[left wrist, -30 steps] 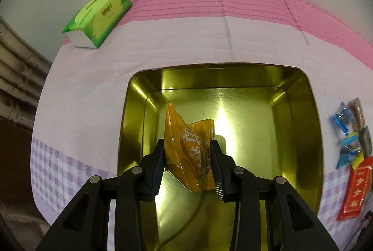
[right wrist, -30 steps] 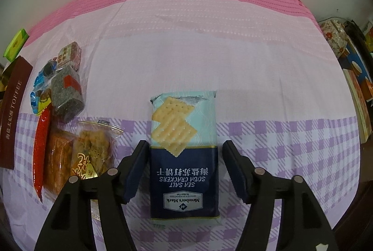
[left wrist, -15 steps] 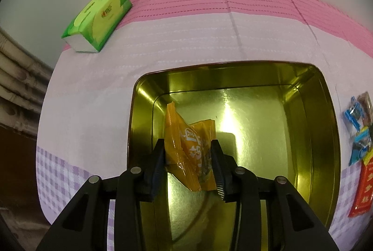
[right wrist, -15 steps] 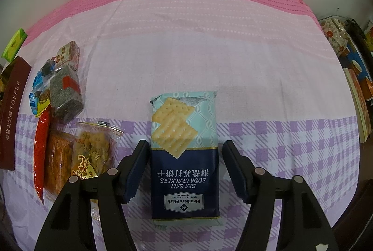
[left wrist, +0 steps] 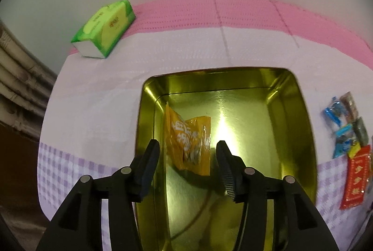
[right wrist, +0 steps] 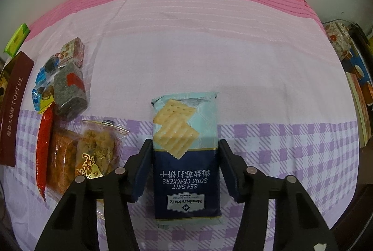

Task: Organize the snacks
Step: 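Carry the yellow pastry over the gold tin and release it, then carry the soda cracker pack into the gold tin and release it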

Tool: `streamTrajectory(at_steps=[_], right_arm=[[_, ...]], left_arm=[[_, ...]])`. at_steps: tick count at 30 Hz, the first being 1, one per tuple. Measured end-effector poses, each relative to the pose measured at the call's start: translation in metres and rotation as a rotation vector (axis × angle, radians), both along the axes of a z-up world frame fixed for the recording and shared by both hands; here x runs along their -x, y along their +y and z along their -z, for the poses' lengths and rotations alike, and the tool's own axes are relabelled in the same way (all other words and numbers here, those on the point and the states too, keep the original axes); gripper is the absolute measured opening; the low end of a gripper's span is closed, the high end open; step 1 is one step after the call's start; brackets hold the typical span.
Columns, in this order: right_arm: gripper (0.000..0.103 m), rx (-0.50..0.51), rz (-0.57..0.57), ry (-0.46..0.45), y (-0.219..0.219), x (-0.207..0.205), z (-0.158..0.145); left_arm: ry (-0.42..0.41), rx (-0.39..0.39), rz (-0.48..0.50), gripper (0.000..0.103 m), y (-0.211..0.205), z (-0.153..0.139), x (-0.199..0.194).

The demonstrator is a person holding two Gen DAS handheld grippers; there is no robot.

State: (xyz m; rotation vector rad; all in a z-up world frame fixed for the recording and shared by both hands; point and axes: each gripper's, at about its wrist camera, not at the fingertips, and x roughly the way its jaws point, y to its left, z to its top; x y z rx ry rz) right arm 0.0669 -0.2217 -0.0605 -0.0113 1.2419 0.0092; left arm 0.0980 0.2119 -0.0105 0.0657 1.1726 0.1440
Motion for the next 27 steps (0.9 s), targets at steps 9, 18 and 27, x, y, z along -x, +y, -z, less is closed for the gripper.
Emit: streamTrajectory(at_steps=[9, 18, 27], right_arm=[[0.047, 0.002, 0.002, 0.005, 0.001, -0.001, -0.001], [0.046, 0.056, 0.048, -0.057, 0.006, 0.003, -0.017], [0.047, -0.032, -0.029, -0.207, 0.068, 0.002, -0.085]], left_arm=[[-0.116, -0.007, -0.081, 0.07, 0.004, -0.031, 0.057], [-0.164, 0.028, -0.239, 0.078, 0.043, -0.037, 0.092], [-0.162, 0.057, -0.345, 0.079, 0.074, -0.034, 0.111]])
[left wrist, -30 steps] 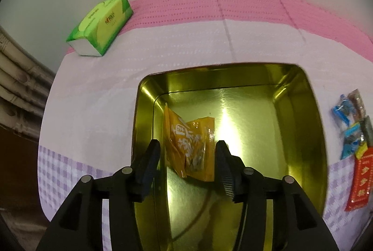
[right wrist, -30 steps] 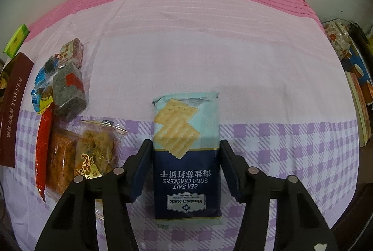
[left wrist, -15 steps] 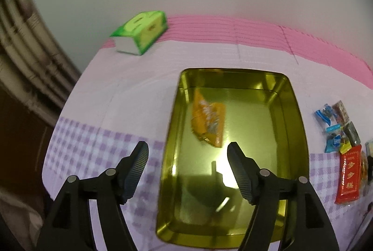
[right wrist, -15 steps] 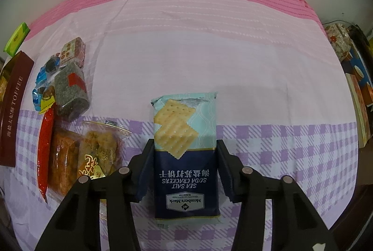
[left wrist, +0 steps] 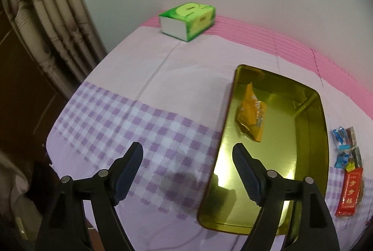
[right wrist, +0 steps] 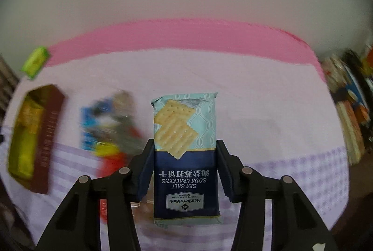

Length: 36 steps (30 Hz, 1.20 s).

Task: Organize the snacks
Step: 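Carry the soda cracker pack into the gold tin and release it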

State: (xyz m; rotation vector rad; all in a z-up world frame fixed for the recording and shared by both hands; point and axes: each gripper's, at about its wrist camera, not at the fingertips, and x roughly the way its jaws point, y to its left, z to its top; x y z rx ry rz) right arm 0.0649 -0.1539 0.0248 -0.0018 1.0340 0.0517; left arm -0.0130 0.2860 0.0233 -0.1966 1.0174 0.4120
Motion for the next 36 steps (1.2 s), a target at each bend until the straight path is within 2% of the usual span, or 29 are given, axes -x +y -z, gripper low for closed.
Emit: streamTrajectory(at_steps=[5, 10, 18, 27, 36], right_arm=[[0.047, -0.126, -0.147, 0.001, 0.078, -0.001, -0.015], [0.047, -0.19, -0.275, 0.035, 0.15, 0.002, -0.012], [0.047, -0.203, -0.383, 0.116, 0.235, 0.006, 0.015], [0.047, -0.213, -0.392, 0.162, 0.273, -0.005, 0.035], [0.047, -0.206, -0.342, 0.226, 0.29, -0.012, 0.06]], left_arm=[[0.005, -0.01, -0.057, 0.08, 0.016, 0.002, 0.019], [0.008, 0.014, -0.112, 0.08, 0.028, 0.006, 0.034], [-0.006, 0.058, -0.193, 0.08, 0.046, 0.008, 0.042], [0.001, 0.086, -0.224, 0.081, 0.053, 0.013, 0.041], [0.013, 0.102, -0.228, 0.081, 0.054, 0.018, 0.041]])
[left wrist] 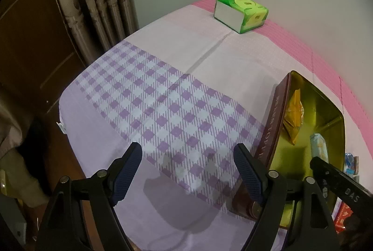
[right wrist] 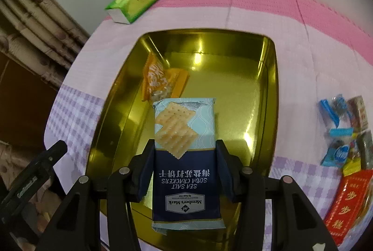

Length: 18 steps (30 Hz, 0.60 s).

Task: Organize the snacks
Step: 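Carry the soda cracker pack into the gold tin and release it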

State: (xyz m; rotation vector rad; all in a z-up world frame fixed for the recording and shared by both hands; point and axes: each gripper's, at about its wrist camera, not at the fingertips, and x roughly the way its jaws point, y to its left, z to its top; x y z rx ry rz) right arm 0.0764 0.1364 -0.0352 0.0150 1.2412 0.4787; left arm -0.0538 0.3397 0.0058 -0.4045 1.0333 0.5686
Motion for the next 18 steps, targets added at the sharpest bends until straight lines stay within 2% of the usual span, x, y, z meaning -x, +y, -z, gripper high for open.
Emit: streamTrajectory(at_steps=[5, 18], right_arm=[[0.047, 0.077, -0.024, -0.051, 0.008, 0.004, 0.004], [0.05, 0.106, -0.058, -0.048, 0.015, 0.006, 0.009]], left_arm=[[-0.001, 0.01, 0.0, 0.081, 0.0, 0.0, -0.001], [-0.006, 0.011, -0.008, 0.081, 0.001, 0.001, 0.001]])
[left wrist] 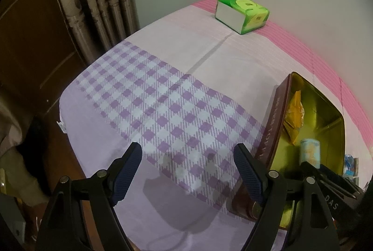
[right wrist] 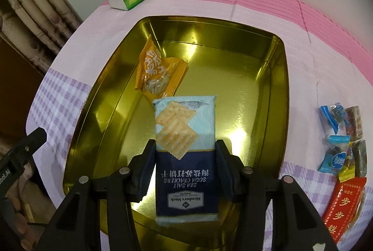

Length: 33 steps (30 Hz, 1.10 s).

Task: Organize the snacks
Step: 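Carry the soda cracker pack into the gold tin and release it, then move the right gripper back and grasp the clear cookie bag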

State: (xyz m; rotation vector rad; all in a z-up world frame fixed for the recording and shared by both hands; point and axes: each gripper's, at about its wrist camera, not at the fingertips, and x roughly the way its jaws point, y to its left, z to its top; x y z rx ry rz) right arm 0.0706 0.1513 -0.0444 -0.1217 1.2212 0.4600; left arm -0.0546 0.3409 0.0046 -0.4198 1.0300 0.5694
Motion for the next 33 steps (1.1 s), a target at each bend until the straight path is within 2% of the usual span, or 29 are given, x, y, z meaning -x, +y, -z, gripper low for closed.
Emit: streamTrajectory(at_steps=[5, 11, 18, 23, 26, 31, 33], right_arm=[[0.051, -0.019, -0.012, 0.003, 0.0, 0.003, -0.001], [0.051, -0.067, -0.011, -0.028, -0.015, 0.012, -0.021], [0.052, -0.102, 0.06, -0.113, -0.071, 0.011, -0.061], [0.055, -0.042, 0.131, -0.16, -0.134, 0.005, -0.076], [0.056, 0.037, 0.19, -0.178, -0.18, 0.001, -0.076], [0.056, 0.157, 0.285, -0.147, -0.244, -0.004, -0.06], [0.056, 0.168, 0.313, -0.107, -0.264, -0.004, -0.048]], left_arm=[[0.004, 0.002, 0.009, 0.081, -0.001, 0.001, 0.0], [0.007, 0.002, 0.012, 0.081, -0.001, 0.001, -0.001], [0.006, -0.004, 0.01, 0.081, -0.001, 0.001, 0.0], [0.003, -0.02, 0.017, 0.081, -0.004, -0.001, 0.001], [-0.003, -0.028, 0.014, 0.081, -0.006, -0.003, 0.0], [-0.016, -0.065, 0.03, 0.081, -0.014, -0.01, -0.001], [-0.013, -0.078, 0.045, 0.081, -0.02, -0.013, -0.002]])
